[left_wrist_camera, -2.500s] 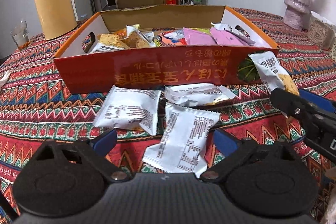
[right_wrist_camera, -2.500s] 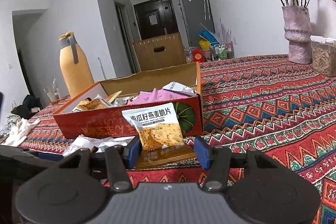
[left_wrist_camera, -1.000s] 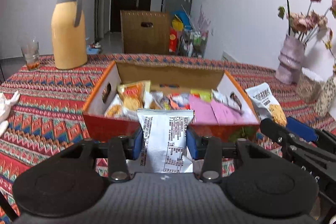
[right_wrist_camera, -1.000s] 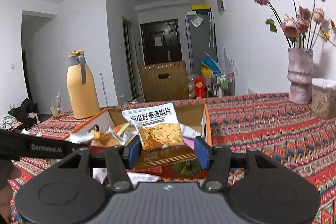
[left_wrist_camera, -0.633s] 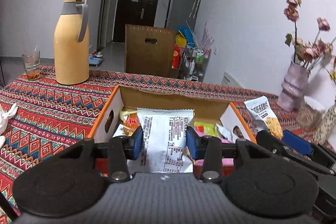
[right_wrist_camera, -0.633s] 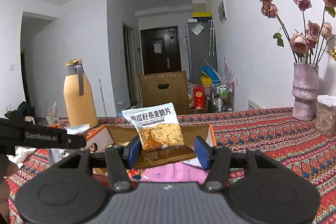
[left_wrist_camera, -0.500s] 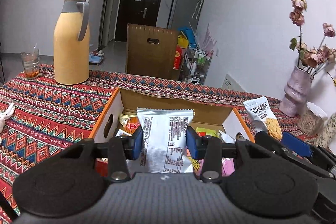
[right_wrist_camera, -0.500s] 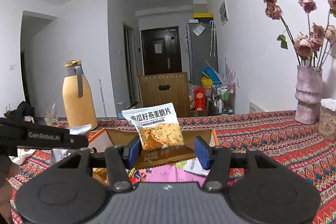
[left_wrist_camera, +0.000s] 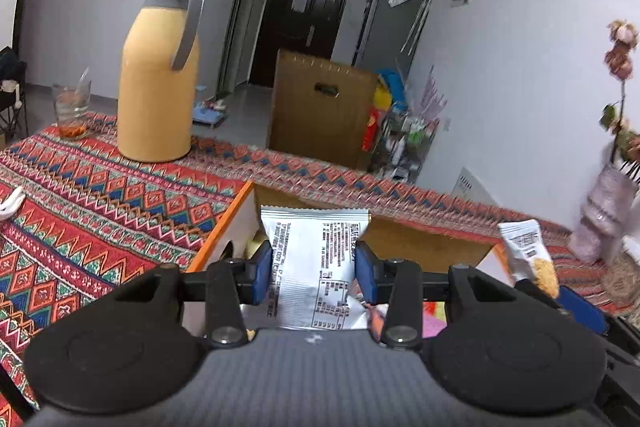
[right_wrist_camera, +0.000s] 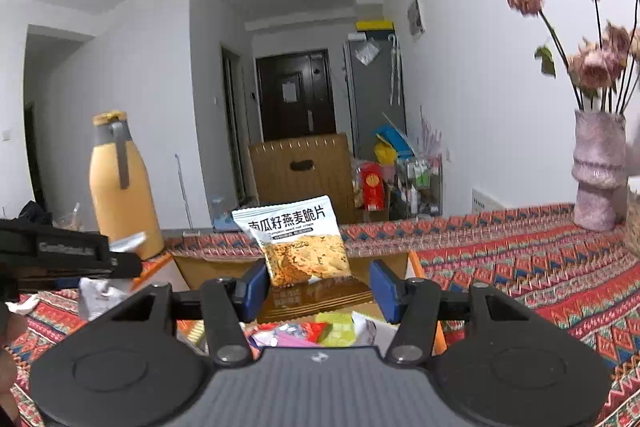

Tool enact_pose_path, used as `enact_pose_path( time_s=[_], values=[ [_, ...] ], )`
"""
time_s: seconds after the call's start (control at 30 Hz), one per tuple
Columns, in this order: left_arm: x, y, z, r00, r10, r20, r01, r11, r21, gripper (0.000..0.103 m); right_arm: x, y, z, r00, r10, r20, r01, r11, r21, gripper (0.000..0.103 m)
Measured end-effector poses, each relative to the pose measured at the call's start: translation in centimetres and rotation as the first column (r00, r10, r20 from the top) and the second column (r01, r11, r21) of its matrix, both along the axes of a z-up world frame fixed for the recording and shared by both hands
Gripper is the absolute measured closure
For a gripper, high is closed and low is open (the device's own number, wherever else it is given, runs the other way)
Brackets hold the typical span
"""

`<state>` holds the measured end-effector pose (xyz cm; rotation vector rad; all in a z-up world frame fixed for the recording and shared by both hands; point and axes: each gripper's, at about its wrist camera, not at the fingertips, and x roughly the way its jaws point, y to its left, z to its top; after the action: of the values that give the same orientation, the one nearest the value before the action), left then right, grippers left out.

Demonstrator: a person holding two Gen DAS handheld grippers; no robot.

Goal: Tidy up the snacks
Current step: 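Carry both packets over the box and open both tools to drop them, then move both tools back toward the remaining white packets in front of the box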

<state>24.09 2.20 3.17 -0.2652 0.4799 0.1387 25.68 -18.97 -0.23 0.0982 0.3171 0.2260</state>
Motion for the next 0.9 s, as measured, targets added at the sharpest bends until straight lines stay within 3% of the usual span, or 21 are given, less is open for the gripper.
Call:
enact_pose_path(
  time_s=[0.27,0.3,0.37,0.4,0.43,0.47,0.53,0.9],
  values=[
    [0.7,0.0,-1.4,0.999,-0.004,-0.047,0.005,1.0,0.01,0.059,0.6,1.0,-1.8,0.997,0.019,-0.071,-0.022,0.999,-0.036,0.049],
    [0.6,-0.1,-1.5,0.999,0.001,-0.047,0.0,1.0,0.012,0.052,0.7,1.1,-2.0,0.996,0.02,-0.085,-0.024,0.999,-0.038,0.049],
    [0.4,0.0,-1.5,0.999,0.012,-0.039,-0.011,1.0,0.022,0.03,0.6,1.1,-2.3,0.995,0.018,-0.099,-0.022,0.999,-0.038,0.047],
    [0.3,0.1,-1.4,0.999,0.019,-0.031,-0.018,1.0,0.023,0.01,0.7,1.1,-2.3,0.995,0.016,-0.102,-0.019,0.999,-0.037,0.044],
    [0.1,0.2,-1.3,0.999,0.032,-0.02,-0.032,0.999,0.024,0.0,0.7,1.0,-2.4,0.994,0.014,-0.107,-0.018,0.999,-0.033,0.034],
    [-0.1,0.2,-1.2,0.999,0.043,-0.011,-0.043,0.999,0.03,0.0,0.6,0.9,-2.4,0.994,0.011,-0.107,-0.014,1.0,-0.026,0.019],
    [-0.3,0.1,-1.0,0.999,0.034,-0.015,-0.034,0.999,0.026,0.0,0.4,0.7,-2.4,0.995,0.007,-0.1,-0.008,1.0,-0.014,0.002],
    [-1.0,-0.7,-0.8,0.999,0.014,-0.035,-0.013,0.999,0.046,0.0,-0.3,0.5,-1.9,0.996,0.011,-0.087,-0.011,1.0,0.005,0.0]
  ],
)
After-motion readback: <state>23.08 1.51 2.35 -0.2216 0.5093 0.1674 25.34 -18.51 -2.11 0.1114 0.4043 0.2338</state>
